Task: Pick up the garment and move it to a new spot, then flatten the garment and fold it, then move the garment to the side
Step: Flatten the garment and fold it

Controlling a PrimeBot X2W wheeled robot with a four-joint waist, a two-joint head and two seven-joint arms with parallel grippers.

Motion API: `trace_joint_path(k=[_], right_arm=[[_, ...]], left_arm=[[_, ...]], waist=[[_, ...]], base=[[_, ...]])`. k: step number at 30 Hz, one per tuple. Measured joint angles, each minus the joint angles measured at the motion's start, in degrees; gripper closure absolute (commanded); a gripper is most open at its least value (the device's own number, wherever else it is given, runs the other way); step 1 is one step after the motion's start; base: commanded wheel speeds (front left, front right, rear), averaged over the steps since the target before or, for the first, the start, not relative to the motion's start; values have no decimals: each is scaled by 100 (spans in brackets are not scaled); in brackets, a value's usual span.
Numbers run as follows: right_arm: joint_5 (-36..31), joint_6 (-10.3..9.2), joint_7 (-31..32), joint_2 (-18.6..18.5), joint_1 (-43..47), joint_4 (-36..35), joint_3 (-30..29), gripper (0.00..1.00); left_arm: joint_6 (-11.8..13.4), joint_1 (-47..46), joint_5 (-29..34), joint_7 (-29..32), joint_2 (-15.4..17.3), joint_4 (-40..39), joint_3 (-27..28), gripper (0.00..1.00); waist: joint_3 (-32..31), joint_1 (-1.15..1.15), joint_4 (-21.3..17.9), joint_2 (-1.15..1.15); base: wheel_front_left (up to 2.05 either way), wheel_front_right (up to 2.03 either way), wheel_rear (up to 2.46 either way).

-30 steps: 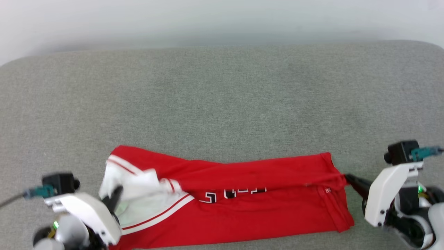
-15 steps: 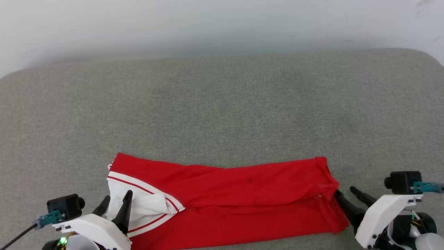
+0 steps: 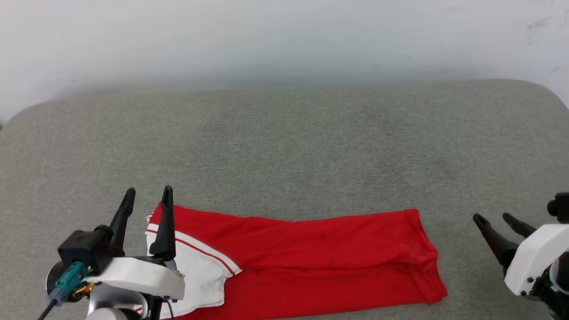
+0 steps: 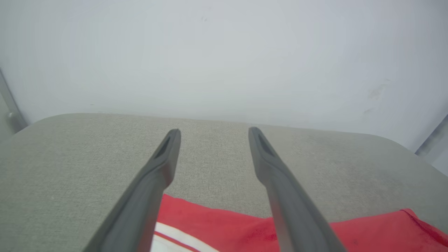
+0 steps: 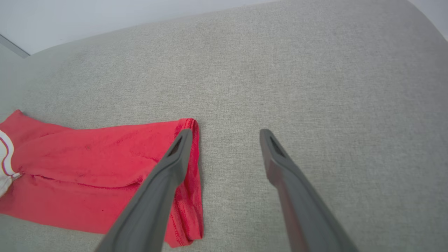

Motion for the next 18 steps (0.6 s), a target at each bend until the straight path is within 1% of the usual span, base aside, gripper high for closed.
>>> trace_joint_path(k=[5, 8, 11, 15, 18], right_arm=[[-156, 0, 654, -108, -77, -51, -65, 0], [-164, 1, 898, -86, -73, 8, -41, 0], [-109, 0, 1035, 16, -54, 191, 18, 0], [52, 0, 1147, 212, -93, 623, 174, 0], [182, 0, 1254, 304, -192, 932, 296, 0]], left_arm=[[256, -39, 435, -301, -44, -300, -93, 0], [355, -39, 635, -396, -51, -401, -157, 0], [428, -40, 769, -446, -73, -455, -233, 0], [442, -40, 858, -478, -104, -475, -346, 0], [393, -71, 901, -444, -116, -461, -452, 0]], waist=[[90, 0, 189, 0], [184, 0, 343, 0], [290, 0, 515, 0], [452, 0, 697, 0], [557, 1, 803, 0]], base=[[0, 0, 0], [0, 0, 0], [0, 0, 0], [0, 0, 0], [0, 0, 0]])
